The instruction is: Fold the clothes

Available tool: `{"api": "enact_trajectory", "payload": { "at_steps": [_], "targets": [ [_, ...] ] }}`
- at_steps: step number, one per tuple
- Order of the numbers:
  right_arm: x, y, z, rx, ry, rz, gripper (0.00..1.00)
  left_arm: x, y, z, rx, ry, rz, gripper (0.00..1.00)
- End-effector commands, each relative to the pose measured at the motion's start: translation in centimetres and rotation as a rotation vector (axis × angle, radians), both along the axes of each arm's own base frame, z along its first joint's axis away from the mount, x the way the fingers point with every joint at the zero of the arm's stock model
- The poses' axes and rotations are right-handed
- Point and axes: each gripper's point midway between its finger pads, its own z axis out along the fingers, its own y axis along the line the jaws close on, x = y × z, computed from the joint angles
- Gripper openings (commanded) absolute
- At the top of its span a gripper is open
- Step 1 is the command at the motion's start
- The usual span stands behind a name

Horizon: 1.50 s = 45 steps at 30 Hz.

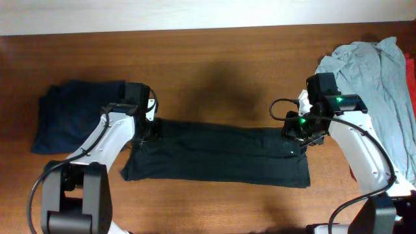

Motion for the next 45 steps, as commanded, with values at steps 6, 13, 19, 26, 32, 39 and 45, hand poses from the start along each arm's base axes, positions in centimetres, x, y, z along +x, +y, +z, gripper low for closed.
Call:
{"api": "enact_trajectory", "payload": {
  "at_steps": [6, 13, 19, 26, 32, 39, 45],
  "targets": [
    [0.3, 0.0, 0.4, -0.009, -0.017, 0.007, 0.43, -1.3, 0.4, -0.6, 0.021, 0.052, -0.030, 0.00],
    [0.2, 0.0, 0.4, -0.009, -0.011, 0.007, 0.43, -0.8, 1.1, 3.9, 0.030, 0.010, -0.009, 0.00],
    [0.2, 0.0, 0.4, -0.010, -0.013, 0.007, 0.43, -1.7, 1.8, 8.2, 0.025, -0.046, -0.001, 0.01],
    [0.4, 0.0, 0.4, -0.009, -0.018, 0.007, 0.43, -3.5, 2.0, 7.8, 0.033, 0.030, -0.002, 0.24],
    [0.4, 0.0, 0.4, -0.010, -0.019, 0.007, 0.43, -3.5, 2.1, 7.8, 0.040, 0.028, -0.004, 0.29],
    [0.5, -0.3, 0.4, -0.028, -0.024, 0.003, 0.47, -2.0, -1.0, 8.0, -0.104, -0.038, -0.082, 0.30],
    [0.4, -0.3, 0.4, -0.028, -0.020, 0.003, 0.48, -2.0, -4.4, 4.8, -0.153, -0.024, -0.279, 0.43]
  ]
}}
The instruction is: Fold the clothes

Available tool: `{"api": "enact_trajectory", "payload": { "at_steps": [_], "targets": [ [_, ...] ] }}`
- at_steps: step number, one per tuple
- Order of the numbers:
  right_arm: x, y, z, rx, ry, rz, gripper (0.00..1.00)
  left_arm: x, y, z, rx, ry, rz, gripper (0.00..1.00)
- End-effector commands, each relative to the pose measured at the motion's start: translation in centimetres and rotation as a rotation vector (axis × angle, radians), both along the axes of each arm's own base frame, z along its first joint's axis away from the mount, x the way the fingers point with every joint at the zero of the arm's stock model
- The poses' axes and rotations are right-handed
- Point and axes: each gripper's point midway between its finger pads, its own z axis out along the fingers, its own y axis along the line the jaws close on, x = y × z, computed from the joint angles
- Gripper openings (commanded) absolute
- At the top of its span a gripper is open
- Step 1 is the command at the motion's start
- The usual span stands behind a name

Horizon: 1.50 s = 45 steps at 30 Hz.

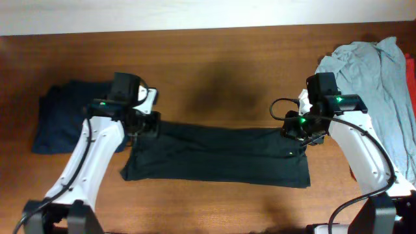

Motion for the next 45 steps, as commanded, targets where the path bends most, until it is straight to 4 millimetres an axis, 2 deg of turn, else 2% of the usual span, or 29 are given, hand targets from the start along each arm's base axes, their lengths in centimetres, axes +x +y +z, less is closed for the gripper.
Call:
{"api": "enact_trajectory", "payload": {
  "at_steps": [1, 7, 9, 12, 14, 21, 24, 33, 35, 38, 42, 45],
  "targets": [
    [0.2, -0.1, 0.3, -0.020, -0.011, 0.005, 0.48, -1.5, -2.0, -3.8, -0.022, 0.093, -0.133, 0.43],
    [0.1, -0.1, 0.3, -0.020, -0.008, 0.005, 0.48, -0.4, -2.0, -8.2, 0.003, 0.152, -0.130, 0.42],
    [0.1, -0.1, 0.3, -0.020, -0.008, 0.005, 0.48, -0.6, -2.1, -8.8, -0.002, 0.171, -0.132, 0.32],
    [0.1, -0.1, 0.3, -0.020, -0.008, 0.005, 0.48, -1.2, -2.7, -8.6, -0.040, 0.191, -0.156, 0.10],
    [0.1, -0.1, 0.3, -0.020, -0.008, 0.005, 0.49, -1.6, -2.9, -8.2, -0.052, 0.200, -0.159, 0.04],
    [0.2, -0.1, 0.4, -0.020, -0.012, 0.005, 0.49, -3.8, -2.5, -6.2, -0.050, 0.248, -0.158, 0.02],
    [0.3, -0.1, 0.4, -0.020, -0.013, 0.005, 0.49, -4.9, -2.5, -5.9, -0.056, 0.289, -0.158, 0.04],
    [0.6, -0.1, 0.4, -0.020, -0.026, 0.005, 0.50, -6.9, -2.1, -5.9, -0.051, 0.377, -0.149, 0.22],
    [0.6, -0.1, 0.4, -0.020, -0.028, 0.005, 0.50, -7.3, -2.1, -5.8, -0.050, 0.392, -0.148, 0.23],
    [0.7, -0.3, 0.4, -0.027, -0.031, 0.004, 0.53, -7.6, -2.0, -5.8, -0.047, 0.407, -0.148, 0.22],
    [0.7, -0.3, 0.3, -0.027, -0.029, 0.002, 0.54, -7.6, -2.0, -5.8, -0.046, 0.408, -0.147, 0.01],
    [0.7, -0.3, 0.3, -0.028, -0.028, 0.002, 0.55, -7.9, -1.9, -5.7, -0.046, 0.419, -0.146, 0.01]
  ]
}}
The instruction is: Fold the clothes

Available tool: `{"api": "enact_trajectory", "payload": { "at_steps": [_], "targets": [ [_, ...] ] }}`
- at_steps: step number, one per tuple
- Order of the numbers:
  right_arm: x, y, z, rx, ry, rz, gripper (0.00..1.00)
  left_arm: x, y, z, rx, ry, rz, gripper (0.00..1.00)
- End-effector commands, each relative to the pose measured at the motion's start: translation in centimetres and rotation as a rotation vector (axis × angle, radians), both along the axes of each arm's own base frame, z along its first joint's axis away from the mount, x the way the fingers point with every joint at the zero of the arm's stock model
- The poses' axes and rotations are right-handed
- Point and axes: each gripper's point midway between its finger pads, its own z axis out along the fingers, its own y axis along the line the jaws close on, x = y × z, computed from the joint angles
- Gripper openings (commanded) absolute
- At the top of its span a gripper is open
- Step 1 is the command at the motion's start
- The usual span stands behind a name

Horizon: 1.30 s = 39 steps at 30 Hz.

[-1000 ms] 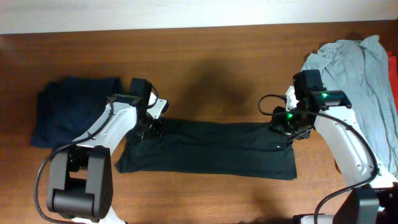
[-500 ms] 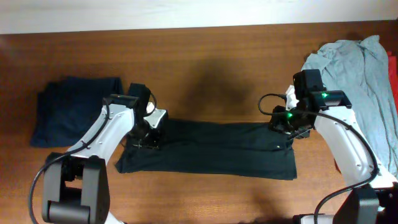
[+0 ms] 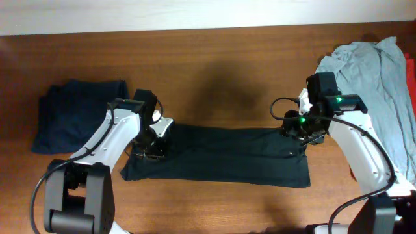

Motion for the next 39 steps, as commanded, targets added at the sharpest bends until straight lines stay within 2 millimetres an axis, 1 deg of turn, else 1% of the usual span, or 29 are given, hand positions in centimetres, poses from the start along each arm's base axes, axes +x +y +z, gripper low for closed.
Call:
{"api": "enact_trajectory", "payload": {
  "at_steps": [1, 5, 9, 11, 13, 15, 20, 22, 24, 25, 26, 29, 32, 35, 37, 38, 39],
  "targets": [
    [0.4, -0.1, 0.3, -0.017, -0.015, 0.004, 0.55, -0.4, -0.1, 0.7, -0.017, 0.002, -0.005, 0.01],
    [0.4, -0.3, 0.3, -0.026, -0.015, 0.002, 0.58, -0.9, 0.4, 0.7, 0.014, 0.024, -0.008, 0.01],
    [0.3, -1.1, 0.0, -0.071, -0.004, -0.022, 0.60, -0.7, 0.5, 0.8, 0.019, 0.010, -0.009, 0.01],
    [0.2, -1.2, -0.3, -0.075, 0.011, -0.038, 0.61, -0.2, 0.4, 1.1, 0.013, -0.025, -0.008, 0.01],
    [0.2, -1.4, -0.7, -0.080, 0.026, -0.054, 0.61, 0.8, 0.3, 1.7, 0.003, -0.082, -0.008, 0.01],
    [0.2, -1.4, -1.2, -0.082, 0.043, -0.064, 0.63, 2.2, 0.1, 2.6, -0.005, -0.169, -0.004, 0.01],
    [0.2, -1.5, -2.6, -0.085, 0.094, -0.084, 0.64, 6.7, 0.4, 5.0, 0.019, -0.418, 0.008, 0.01],
    [0.1, -1.4, -3.0, -0.079, 0.111, -0.096, 0.64, 7.9, 0.2, 5.1, 0.010, -0.462, 0.020, 0.01],
    [0.1, -1.0, -3.1, -0.060, 0.116, -0.093, 0.64, 8.4, 0.0, 4.4, 0.001, -0.461, 0.030, 0.01],
    [0.0, -0.9, -3.1, -0.054, 0.117, -0.093, 0.64, 8.3, 0.0, 3.8, 0.003, -0.445, 0.035, 0.01],
    [0.0, -0.9, -3.1, -0.055, 0.117, -0.092, 0.64, 7.9, 0.0, 2.4, 0.008, -0.399, 0.040, 0.00],
    [0.0, -1.0, -3.1, -0.055, 0.117, -0.089, 0.64, 6.8, 0.1, -0.6, 0.020, -0.311, 0.036, 0.00],
    [0.0, -0.9, -3.1, -0.055, 0.116, -0.088, 0.64, 6.1, 0.2, -2.7, 0.033, -0.244, 0.036, 0.01],
    [0.1, -0.9, -3.1, -0.055, 0.112, -0.088, 0.65, 5.7, 0.3, -3.7, 0.040, -0.211, 0.035, 0.01],
    [0.1, -1.0, -3.1, -0.055, 0.112, -0.088, 0.65, 4.2, 0.1, -3.9, 0.024, -0.141, 0.034, 0.01],
    [0.1, -0.9, -3.1, -0.055, 0.113, -0.088, 0.65, 2.4, -0.7, -3.6, -0.024, -0.061, 0.038, 0.00],
    [0.1, -0.9, -3.1, -0.055, 0.113, -0.088, 0.65, 1.3, -1.3, -3.3, -0.064, -0.008, 0.044, 0.00]
  ]
}}
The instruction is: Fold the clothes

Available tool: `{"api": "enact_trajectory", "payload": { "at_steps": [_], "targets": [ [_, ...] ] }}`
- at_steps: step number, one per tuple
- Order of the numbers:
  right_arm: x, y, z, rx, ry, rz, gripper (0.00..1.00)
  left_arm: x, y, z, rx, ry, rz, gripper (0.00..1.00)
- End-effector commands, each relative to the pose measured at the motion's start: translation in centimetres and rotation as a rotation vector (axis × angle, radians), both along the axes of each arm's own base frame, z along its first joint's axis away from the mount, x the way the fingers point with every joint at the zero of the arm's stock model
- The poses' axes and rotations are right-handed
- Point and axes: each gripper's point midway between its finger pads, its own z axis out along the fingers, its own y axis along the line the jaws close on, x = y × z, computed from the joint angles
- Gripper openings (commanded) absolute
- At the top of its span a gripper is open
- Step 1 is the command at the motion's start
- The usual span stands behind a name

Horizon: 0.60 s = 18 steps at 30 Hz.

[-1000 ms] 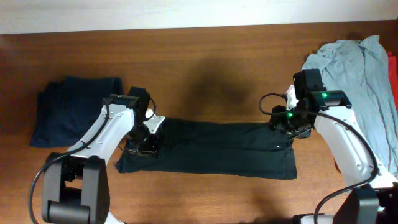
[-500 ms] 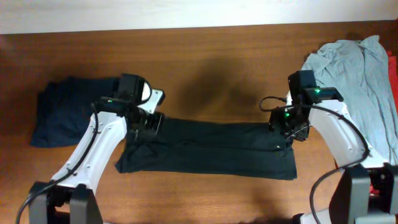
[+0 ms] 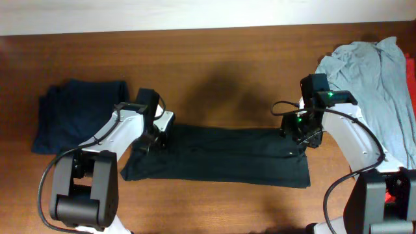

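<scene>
A dark garment lies on the wooden table as a long flat strip running left to right. My left gripper sits down at the strip's upper left corner. At the upper right corner is my right gripper, low on the cloth. The arm bodies hide the fingers of both grippers, so neither their opening nor any grip on the cloth can be made out.
A folded navy garment rests at the far left of the table. A crumpled light grey shirt is heaped at the right, with something red at the frame's right edge.
My left gripper has shifted slightly up, from lower on the strip's left end to its upper left corner. The right gripper has edged slightly left. The garment's outline looks unchanged.
The dark strip lay between both grippers throughout, and my right gripper stayed at its upper right corner. My left gripper was at the upper left corner, then a little farther left and up, then lower on the left end, and now back at that corner.
</scene>
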Motion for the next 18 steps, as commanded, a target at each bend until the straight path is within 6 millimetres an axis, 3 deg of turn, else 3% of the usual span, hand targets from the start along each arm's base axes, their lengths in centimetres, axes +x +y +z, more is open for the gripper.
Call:
{"api": "enact_trajectory", "payload": {
  "at_steps": [1, 5, 10, 13, 18],
  "targets": [
    [0.4, 0.2, 0.3, 0.003, -0.012, -0.003, 0.65, -3.5, -2.2, 0.9, -0.149, 0.168, 0.021, 0.00],
    [0.6, 0.2, 0.3, 0.003, -0.018, -0.003, 0.65, -5.3, -4.3, 2.6, -0.282, 0.276, 0.083, 0.00],
    [0.6, 0.2, 0.3, 0.003, -0.018, -0.002, 0.65, -5.1, -3.4, 3.3, -0.227, 0.238, 0.098, 0.00],
    [0.6, 0.2, 0.3, 0.002, -0.018, 0.000, 0.65, -3.0, -1.8, 3.7, -0.125, 0.125, 0.123, 0.01],
    [0.6, -0.2, 0.2, -0.001, -0.016, -0.016, 0.69, 2.8, 1.3, 4.4, 0.052, -0.169, 0.128, 0.05]
  ]
}}
